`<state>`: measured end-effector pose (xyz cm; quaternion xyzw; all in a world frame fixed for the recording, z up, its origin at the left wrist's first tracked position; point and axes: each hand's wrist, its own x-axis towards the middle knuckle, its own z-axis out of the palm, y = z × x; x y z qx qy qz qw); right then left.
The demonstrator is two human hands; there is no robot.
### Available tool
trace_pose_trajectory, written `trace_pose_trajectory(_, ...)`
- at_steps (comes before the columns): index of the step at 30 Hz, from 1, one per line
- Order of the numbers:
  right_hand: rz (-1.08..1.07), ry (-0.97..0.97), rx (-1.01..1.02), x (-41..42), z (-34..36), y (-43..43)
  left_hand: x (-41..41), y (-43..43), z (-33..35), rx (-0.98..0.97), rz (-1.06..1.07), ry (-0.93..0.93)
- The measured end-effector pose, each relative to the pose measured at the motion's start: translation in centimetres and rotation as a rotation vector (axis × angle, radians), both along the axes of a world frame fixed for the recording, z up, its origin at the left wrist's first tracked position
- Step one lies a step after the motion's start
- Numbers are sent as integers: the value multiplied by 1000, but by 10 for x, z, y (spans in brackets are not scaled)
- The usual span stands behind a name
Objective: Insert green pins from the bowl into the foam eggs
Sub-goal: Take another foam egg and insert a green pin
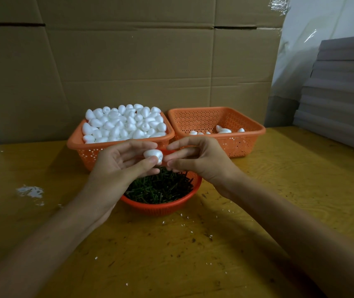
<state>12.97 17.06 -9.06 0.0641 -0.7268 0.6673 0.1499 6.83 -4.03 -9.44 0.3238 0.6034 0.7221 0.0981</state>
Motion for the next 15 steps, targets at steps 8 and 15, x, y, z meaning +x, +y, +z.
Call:
trace_pose_trajectory(8, 95, -6, -129, 0, 2, 9, -4, 2, -1, 78, 34, -79)
trace_pose_trajectory(15, 260, -38, -196, 4, 1, 22, -4, 0, -1, 31, 0, -11)
